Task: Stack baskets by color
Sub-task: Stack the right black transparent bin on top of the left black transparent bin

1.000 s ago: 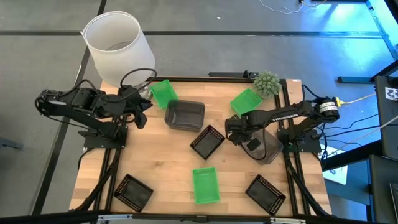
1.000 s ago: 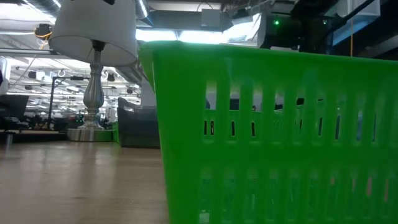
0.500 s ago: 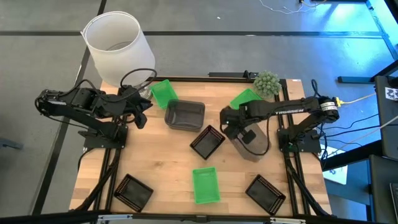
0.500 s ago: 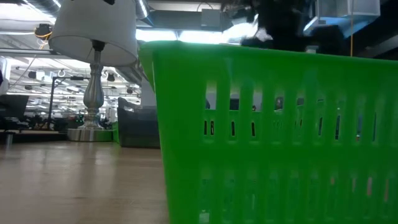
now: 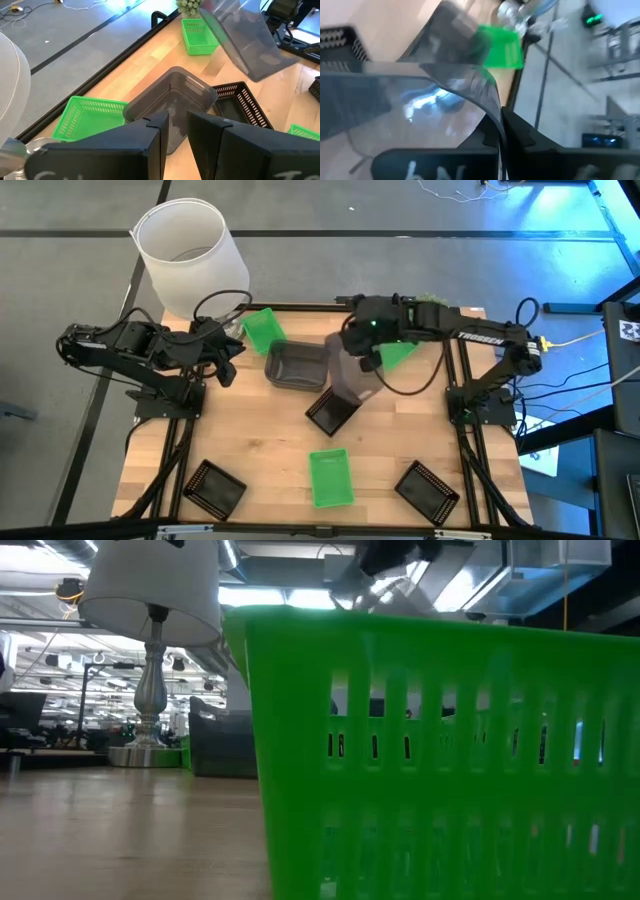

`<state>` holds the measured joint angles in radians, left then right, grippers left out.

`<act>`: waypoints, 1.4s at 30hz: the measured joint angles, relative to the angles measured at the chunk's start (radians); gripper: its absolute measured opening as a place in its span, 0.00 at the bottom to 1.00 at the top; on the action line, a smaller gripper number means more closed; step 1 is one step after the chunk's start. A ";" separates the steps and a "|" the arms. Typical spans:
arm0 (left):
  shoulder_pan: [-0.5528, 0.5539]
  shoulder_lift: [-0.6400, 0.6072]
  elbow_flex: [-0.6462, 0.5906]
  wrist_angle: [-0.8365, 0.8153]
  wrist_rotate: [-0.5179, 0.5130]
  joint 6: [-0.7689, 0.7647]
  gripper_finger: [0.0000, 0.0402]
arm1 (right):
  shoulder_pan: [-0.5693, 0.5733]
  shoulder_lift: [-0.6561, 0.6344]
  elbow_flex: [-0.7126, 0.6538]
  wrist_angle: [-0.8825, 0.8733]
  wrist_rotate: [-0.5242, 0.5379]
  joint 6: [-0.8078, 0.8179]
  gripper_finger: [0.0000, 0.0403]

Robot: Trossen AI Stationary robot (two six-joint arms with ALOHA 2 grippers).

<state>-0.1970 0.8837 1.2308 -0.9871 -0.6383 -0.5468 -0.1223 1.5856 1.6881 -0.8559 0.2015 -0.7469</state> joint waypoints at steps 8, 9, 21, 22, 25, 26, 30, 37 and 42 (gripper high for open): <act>0.000 0.000 0.000 0.003 0.015 0.006 0.14 | 0.000 0.099 0.077 0.009 0.003 -0.010 0.00; 0.000 0.000 0.000 0.008 0.017 0.006 0.14 | 0.000 0.110 0.082 0.010 0.022 0.005 0.00; 0.000 0.000 0.000 0.012 0.029 0.004 0.14 | 0.000 0.148 0.094 0.043 0.119 0.014 0.00; 0.000 0.000 0.000 0.012 0.034 0.001 0.15 | 0.000 0.148 0.094 0.045 0.119 0.015 0.00; 0.000 0.000 0.000 0.012 0.059 0.000 0.16 | 0.000 0.148 0.094 0.045 0.119 0.015 0.00; 0.000 0.000 0.000 0.012 0.063 -0.008 0.17 | 0.000 0.148 0.094 0.045 0.119 0.017 0.00; 0.000 0.000 0.000 0.012 0.080 -0.063 0.21 | 0.000 0.148 0.094 0.047 0.119 0.057 0.00; 0.000 0.001 0.000 0.017 0.092 0.012 0.29 | 0.000 0.148 0.094 0.053 0.119 0.091 0.00; 0.000 0.044 0.000 0.082 0.160 0.465 0.29 | 0.000 0.148 0.094 0.056 0.121 0.219 0.00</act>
<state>-0.1969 0.9273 1.2306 -0.9051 -0.4782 -0.0815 -0.1223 1.7336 1.7821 -0.7999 0.3230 -0.5277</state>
